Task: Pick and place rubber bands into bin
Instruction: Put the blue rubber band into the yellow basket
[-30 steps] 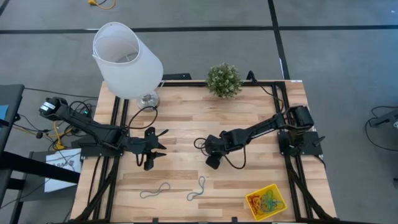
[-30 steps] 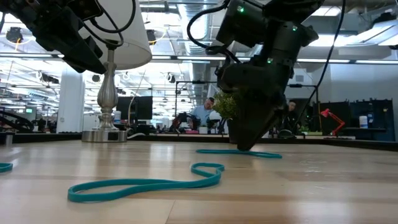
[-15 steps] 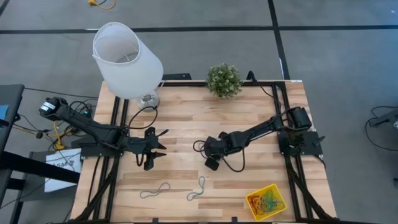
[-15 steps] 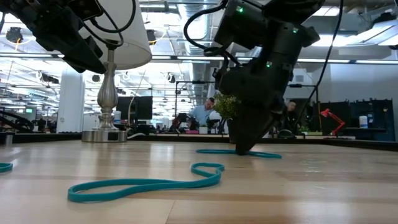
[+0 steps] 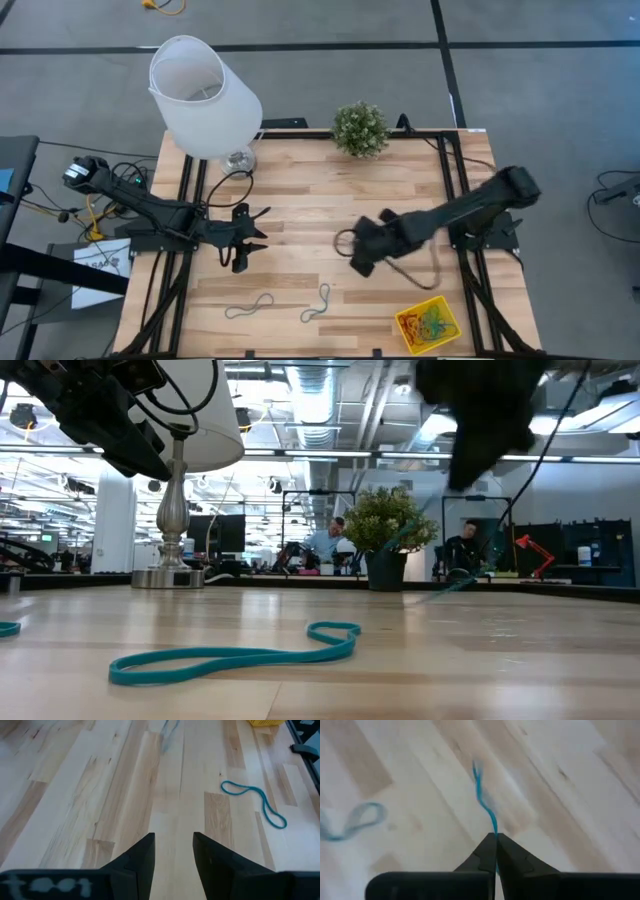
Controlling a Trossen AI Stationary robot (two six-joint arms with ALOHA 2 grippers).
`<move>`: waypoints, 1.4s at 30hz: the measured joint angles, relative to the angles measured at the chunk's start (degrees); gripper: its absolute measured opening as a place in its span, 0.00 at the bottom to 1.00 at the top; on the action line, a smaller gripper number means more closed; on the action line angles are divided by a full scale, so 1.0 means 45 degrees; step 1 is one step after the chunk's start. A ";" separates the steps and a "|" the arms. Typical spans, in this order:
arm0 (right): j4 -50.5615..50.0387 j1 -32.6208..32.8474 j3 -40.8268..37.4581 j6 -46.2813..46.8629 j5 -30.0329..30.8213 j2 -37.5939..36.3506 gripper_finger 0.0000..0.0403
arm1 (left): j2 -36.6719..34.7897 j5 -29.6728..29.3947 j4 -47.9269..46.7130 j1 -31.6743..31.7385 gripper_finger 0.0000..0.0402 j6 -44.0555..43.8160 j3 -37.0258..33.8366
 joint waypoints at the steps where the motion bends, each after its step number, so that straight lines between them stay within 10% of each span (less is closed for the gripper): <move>1: -0.0511 0.0457 0.0160 0.0875 0.0080 -0.0475 0.00 | 0.0000 0.0005 -0.0064 -0.0003 0.30 0.0000 0.0000; 8: -0.1909 0.4567 0.0676 0.7485 0.0284 -0.2435 0.00 | 0.0000 0.0024 -0.0375 -0.0003 0.30 -0.0004 0.0000; 22: -0.2631 0.9569 0.0762 1.4232 -0.1217 -0.2412 0.00 | 0.0000 0.0034 -0.0426 0.0002 0.30 -0.0340 0.0000; 30: -0.3282 0.9914 0.0767 1.4270 -0.1321 -0.0637 0.03 | 0.0000 0.0044 -0.0421 0.0002 0.30 -0.0355 0.0000; 38: -0.3294 0.9152 0.0767 1.3183 -0.6280 0.0734 0.17 | 0.0000 0.0073 -0.0416 0.0002 0.30 -0.0618 0.0000; 42: -0.3289 0.8835 0.0767 1.2592 -0.5975 0.0713 0.21 | 0.0000 0.0073 -0.0416 0.0002 0.30 -0.0627 0.0000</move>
